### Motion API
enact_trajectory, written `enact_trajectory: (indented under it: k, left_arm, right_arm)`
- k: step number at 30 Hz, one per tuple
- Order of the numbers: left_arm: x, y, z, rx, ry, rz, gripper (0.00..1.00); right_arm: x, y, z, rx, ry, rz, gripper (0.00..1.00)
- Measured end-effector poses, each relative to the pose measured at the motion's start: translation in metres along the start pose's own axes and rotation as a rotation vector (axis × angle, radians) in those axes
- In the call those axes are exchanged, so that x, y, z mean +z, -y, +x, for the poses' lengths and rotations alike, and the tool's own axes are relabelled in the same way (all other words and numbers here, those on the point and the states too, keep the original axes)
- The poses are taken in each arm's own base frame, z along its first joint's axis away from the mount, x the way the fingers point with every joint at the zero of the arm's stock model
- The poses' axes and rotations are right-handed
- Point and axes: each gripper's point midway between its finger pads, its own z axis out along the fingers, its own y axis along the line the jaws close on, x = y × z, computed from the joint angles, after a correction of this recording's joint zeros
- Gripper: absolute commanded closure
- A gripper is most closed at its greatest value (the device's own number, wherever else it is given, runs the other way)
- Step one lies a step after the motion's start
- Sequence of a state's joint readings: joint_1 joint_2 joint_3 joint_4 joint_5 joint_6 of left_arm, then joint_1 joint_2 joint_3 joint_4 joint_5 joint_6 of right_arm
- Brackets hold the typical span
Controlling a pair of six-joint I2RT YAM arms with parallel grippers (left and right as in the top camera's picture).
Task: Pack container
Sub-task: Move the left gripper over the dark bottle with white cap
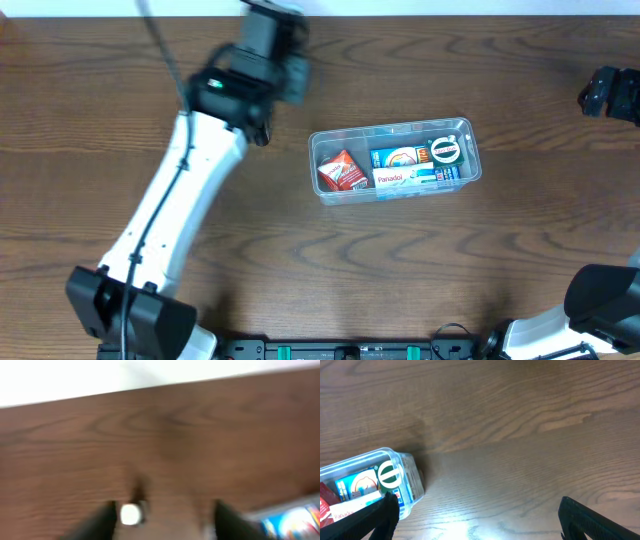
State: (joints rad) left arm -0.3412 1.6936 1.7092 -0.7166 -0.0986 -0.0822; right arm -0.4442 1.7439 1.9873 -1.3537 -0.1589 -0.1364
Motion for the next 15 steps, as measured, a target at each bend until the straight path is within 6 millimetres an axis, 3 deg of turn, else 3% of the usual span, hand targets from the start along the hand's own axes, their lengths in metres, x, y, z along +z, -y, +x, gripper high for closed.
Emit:
enact_trajectory:
  k: [3,6,15]
  left_arm:
    - [0.009,-0.037,-0.003,-0.066,0.000,-0.065,0.30]
    - [0.017,-0.058,-0.003,-0.104,-0.005,-0.100,0.30]
    - [0.070,-0.064,0.025,-0.117,-0.114,-0.124,0.29]
  right_arm:
    - [0.000,0.000,0.000,0.000,0.000,0.000,0.01]
    - [0.000,0.000,0.000,0.000,0.000,0.000,0.01]
    - [0.000,0.000,0.000,0.000,0.000,0.000,0.01]
